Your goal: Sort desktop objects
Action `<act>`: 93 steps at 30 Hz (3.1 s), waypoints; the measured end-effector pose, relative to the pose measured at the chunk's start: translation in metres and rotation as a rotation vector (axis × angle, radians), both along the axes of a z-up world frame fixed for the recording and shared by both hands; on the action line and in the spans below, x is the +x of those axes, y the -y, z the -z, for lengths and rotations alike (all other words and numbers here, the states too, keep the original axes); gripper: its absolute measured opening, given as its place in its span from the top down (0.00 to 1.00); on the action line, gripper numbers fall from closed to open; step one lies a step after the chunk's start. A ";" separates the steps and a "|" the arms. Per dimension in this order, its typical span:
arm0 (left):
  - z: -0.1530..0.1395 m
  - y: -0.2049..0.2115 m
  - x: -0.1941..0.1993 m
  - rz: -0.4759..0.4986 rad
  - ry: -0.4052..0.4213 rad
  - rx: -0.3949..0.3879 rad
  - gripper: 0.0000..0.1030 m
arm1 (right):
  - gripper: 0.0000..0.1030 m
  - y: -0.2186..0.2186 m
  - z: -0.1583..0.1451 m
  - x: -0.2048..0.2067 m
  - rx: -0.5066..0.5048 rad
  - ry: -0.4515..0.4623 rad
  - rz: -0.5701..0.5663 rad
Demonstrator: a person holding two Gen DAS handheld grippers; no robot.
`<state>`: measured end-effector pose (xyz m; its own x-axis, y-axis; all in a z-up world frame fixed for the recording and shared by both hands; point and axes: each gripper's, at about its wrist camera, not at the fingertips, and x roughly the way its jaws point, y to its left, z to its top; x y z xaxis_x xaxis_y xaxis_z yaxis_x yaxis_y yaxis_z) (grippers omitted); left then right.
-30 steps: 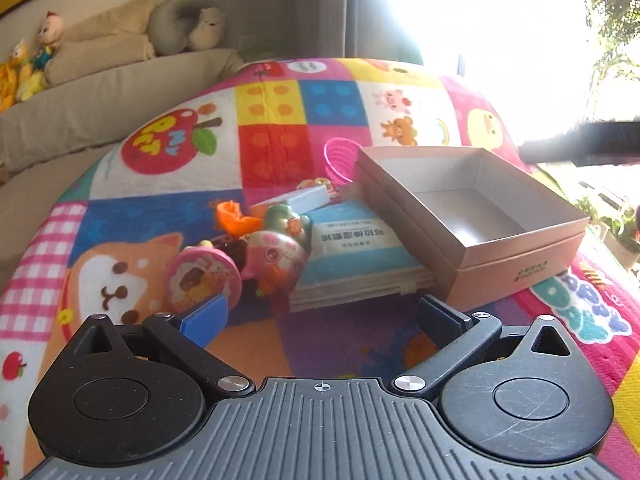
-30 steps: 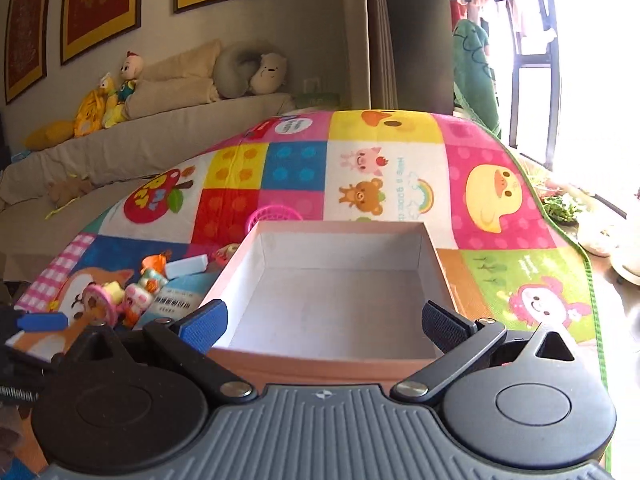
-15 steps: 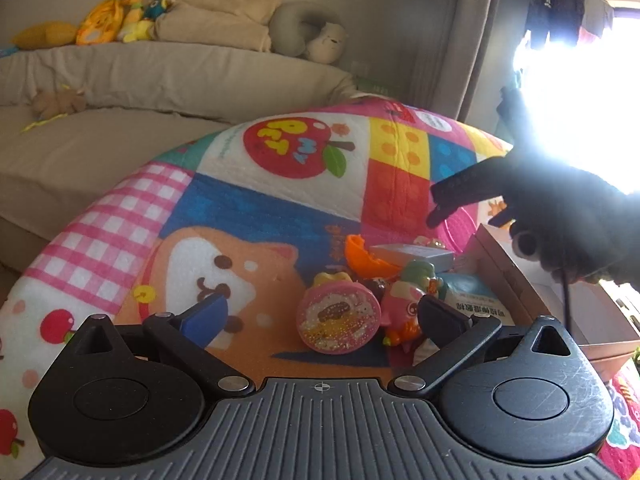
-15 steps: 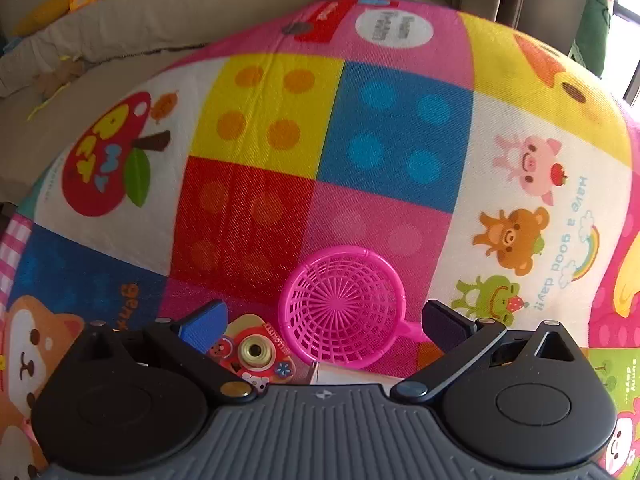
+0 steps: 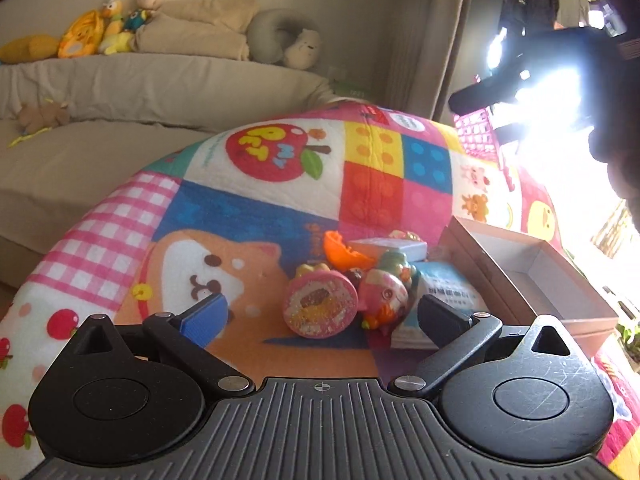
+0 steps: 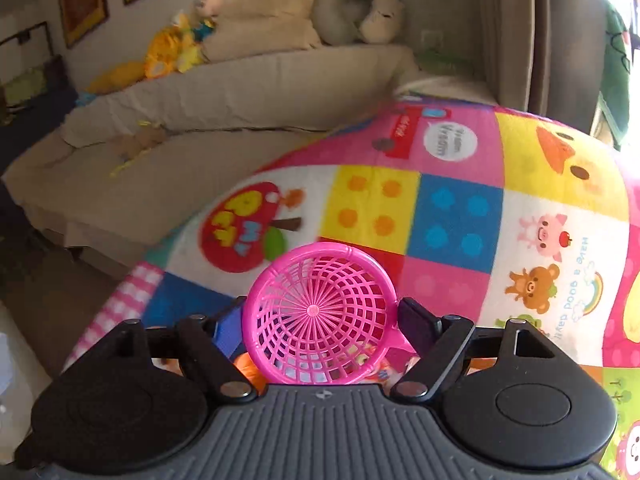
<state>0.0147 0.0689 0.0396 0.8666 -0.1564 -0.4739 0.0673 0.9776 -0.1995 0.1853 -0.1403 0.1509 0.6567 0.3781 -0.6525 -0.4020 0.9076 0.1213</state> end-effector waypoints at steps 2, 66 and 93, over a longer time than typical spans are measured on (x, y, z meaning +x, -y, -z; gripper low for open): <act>0.003 -0.001 -0.011 -0.003 -0.029 0.026 0.00 | 0.22 -0.006 -0.016 -0.047 -0.013 0.034 -0.098; 0.028 0.061 -0.010 0.332 -0.184 0.278 0.00 | 0.35 0.128 0.146 -0.217 -0.109 -0.042 0.191; 0.015 0.084 -0.037 0.456 -0.069 0.452 0.00 | 0.00 0.171 0.114 -0.143 0.141 0.038 0.345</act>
<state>-0.0220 -0.0148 0.0243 0.7257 -0.2740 -0.6311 0.4976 0.8425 0.2064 0.0424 -0.3113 0.0364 0.7841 0.2143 -0.5824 -0.0819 0.9660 0.2451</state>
